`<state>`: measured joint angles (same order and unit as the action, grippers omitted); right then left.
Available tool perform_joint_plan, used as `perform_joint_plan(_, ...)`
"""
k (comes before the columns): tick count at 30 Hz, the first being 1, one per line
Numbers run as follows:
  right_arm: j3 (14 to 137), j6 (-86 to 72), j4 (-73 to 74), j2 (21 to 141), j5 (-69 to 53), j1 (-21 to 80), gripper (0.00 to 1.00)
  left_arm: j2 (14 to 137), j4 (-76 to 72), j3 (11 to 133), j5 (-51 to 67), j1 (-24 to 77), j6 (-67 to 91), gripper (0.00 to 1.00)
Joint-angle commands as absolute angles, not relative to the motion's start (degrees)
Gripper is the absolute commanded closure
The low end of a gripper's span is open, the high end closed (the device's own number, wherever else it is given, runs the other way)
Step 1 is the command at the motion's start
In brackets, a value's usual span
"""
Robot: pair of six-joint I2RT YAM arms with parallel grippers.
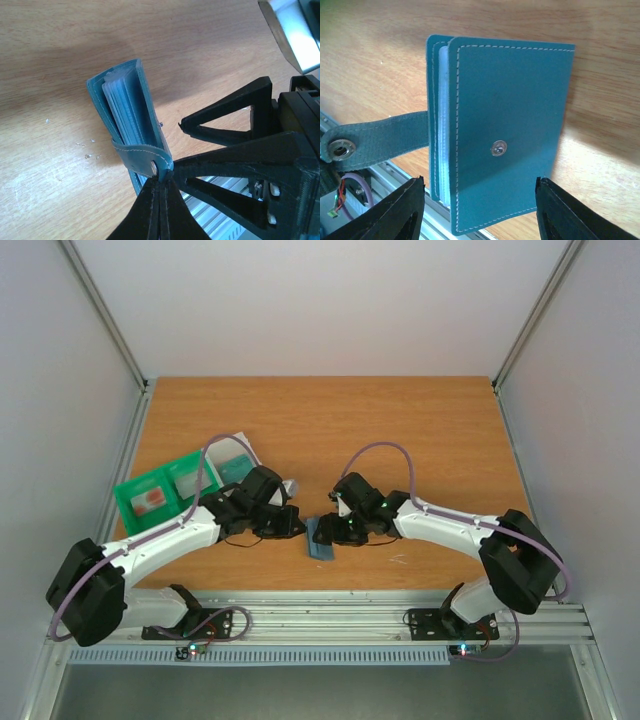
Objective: Take the credit cards out of the card holder
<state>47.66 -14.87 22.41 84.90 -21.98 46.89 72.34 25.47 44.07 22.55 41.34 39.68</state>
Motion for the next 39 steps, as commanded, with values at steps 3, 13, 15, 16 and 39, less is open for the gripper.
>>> perform_joint_plan(3, 50.0, -12.79, 27.01, 85.91, -15.89, 47.21, 0.44, 71.01, 24.11, 43.27, 22.87, 41.39, 39.9, 1.0)
perform_joint_plan(13, 48.78, -12.39, 27.67, 84.9, -13.92, 47.23, 0.6, 70.17, 24.7, 42.72, 22.24, 41.38, 39.63, 1.0)
perform_joint_plan(15, 48.71, -12.35, 28.36, 84.23, -12.77, 47.2, 0.63, 70.36, 25.31, 42.87, 22.05, 41.34, 39.42, 1.0)
perform_joint_plan(16, 48.74, -12.19, 28.8, 83.87, -12.04, 47.18, 0.64, 70.36, 25.77, 43.01, 21.74, 41.31, 39.19, 1.0)
perform_joint_plan(39, 49.49, -7.63, 31.31, 85.0, -7.0, 45.45, 0.79, 71.06, 26.93, 43.07, 20.5, 41.39, 38.54, 1.0)
